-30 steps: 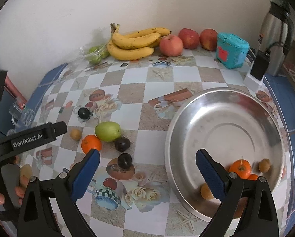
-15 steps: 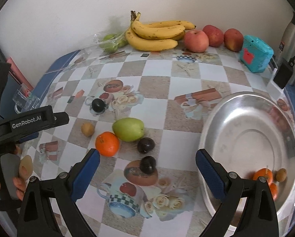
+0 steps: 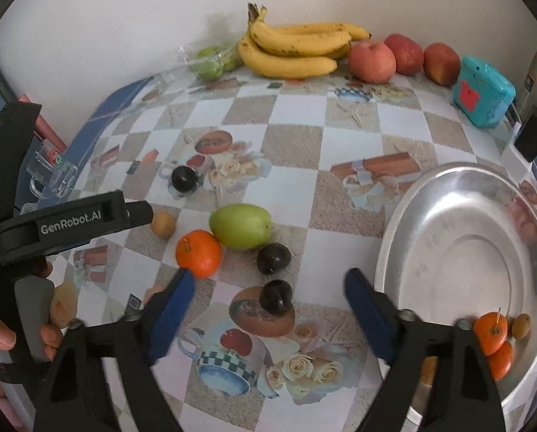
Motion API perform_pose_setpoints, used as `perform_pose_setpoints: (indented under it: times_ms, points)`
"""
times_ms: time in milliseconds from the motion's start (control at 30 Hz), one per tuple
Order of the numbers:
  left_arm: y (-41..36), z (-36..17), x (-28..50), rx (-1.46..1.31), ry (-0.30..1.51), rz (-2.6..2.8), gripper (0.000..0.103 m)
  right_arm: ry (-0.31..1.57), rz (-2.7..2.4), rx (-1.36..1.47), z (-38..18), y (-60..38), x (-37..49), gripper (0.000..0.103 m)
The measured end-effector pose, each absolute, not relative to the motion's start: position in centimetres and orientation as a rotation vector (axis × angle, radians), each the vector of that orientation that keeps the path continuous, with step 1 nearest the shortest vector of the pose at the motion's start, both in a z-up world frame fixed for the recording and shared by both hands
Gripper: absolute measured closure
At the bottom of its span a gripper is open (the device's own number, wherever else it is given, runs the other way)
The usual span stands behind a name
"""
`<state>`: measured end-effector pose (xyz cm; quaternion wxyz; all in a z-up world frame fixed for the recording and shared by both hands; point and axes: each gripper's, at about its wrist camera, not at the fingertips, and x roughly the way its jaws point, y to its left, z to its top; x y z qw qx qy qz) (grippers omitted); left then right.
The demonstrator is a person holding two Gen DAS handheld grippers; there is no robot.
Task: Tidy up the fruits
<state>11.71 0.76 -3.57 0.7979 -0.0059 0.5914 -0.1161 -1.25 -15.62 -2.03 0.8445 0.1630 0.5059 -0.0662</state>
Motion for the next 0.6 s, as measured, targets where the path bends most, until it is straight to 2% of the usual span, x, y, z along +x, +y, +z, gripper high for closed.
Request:
perform_pose_setpoints:
  times_ms: [67, 167, 233, 300, 433, 500, 600]
  points:
    - [0.5, -3.8, 11.8, -0.019, 1.268, -0.256, 0.002, 1.085, -0.137, 0.358, -2.6, -15.8, -1.3, 0.026]
    - [0.2, -4.2, 12.0, -0.024, 1.268, -0.274, 0.013, 1.11, -0.121, 0.384, -3.3, -15.9, -1.3, 0.037]
    - [-0.1, -4.4, 12.1, -0.023, 1.268, -0.284, 0.016, 1.122, -0.126, 0.382, -3.6, -15.9, -1.3, 0.041]
    - [-0.2, -4.6, 12.1, -0.027, 1.266, -0.295, 0.027, 1.129, -0.124, 0.386, -3.8, -15.9, -1.2, 0.045]
    - [-0.5, -4.9, 12.3, -0.025, 1.265, -0.301, 0.038, 1.142, -0.111, 0.399, -4.3, -15.9, -1.1, 0.055]
    - [-0.6, -5.2, 12.4, -0.03, 1.269, -0.301, 0.049, 1.153, -0.111, 0.396, -4.6, -15.8, -1.1, 0.058]
    - [-0.6, -5.6, 12.6, -0.039, 1.276, -0.305, 0.053, 1.162, -0.109, 0.396, -4.9, -15.8, -1.0, 0.064]
